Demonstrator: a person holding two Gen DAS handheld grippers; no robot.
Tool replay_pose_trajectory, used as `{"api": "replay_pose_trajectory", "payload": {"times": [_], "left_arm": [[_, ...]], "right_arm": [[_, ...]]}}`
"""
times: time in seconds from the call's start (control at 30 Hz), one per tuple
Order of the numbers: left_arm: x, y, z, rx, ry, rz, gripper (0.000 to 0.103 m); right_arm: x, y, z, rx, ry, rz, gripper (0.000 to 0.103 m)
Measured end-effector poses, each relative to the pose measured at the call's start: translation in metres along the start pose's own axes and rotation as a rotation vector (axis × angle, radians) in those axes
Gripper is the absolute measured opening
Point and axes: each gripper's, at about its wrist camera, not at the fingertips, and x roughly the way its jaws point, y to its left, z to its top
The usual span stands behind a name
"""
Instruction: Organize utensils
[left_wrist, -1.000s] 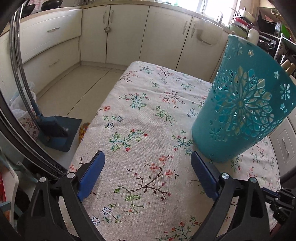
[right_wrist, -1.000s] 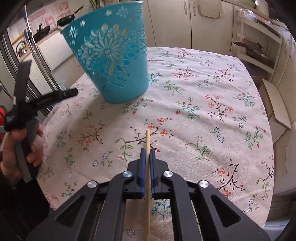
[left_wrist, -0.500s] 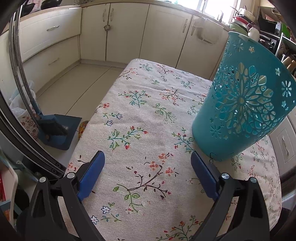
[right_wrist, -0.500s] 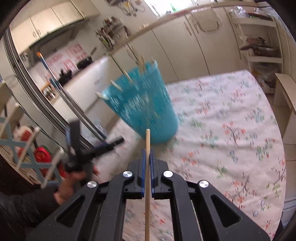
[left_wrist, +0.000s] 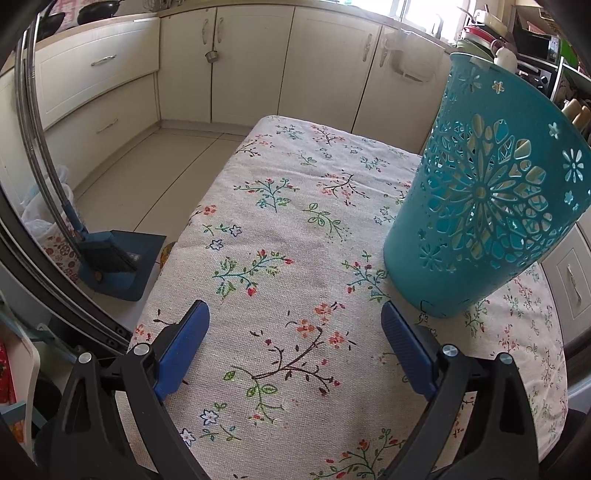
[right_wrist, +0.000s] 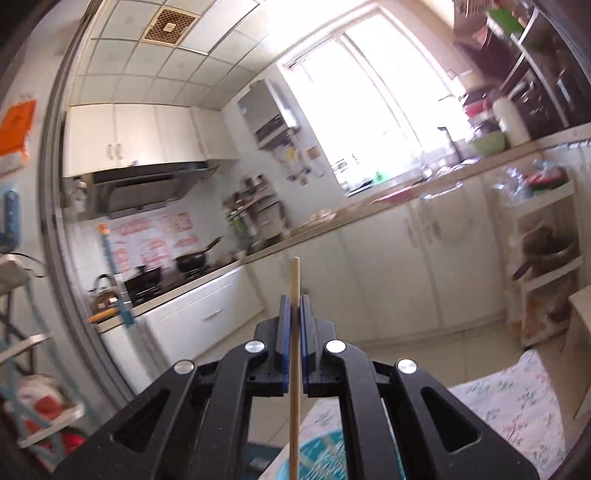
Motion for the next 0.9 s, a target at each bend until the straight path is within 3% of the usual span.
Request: {"api": "replay_pose_trajectory", "payload": {"times": [0.1,0.2,0.43,0.67,0.77,0.9], "left_arm": [[0.000,0.000,0.000,0.000,0.000,-0.004,0.090],[0.000,0.000,0.000,0.001,0.001,-0.009,0.090],[0.001,-0.002,-0.001,0.011,0.006,-0.002,0.090],[0.001,-0.002,0.000,0.013,0.007,0.005,0.092],[-0.003,-0.002,0.001,0.031,0.014,0.029,0.092],[-0.036,-0.003,0.001,0.038,-0.021,0.046,0.092]], "right_arm": [[0.029,-0.007,-0.019,-0.029,0.004,-0.119,0.005],[0.042,-0.020,-0.042,-0.013,0.070,-0.163,0.005],[0.029,-0.005,-0.071,-0.117,0.160,-0.147,0.006],[-0.008,-0.007,-0.103,-0.121,0.282,-0.133,0.009],[-0.034,-0.006,-0.118,-0.118,0.333,-0.147,0.021],[-0.077,-0.001,-0.124,-0.129,0.378,-0.189,0.055]]}}
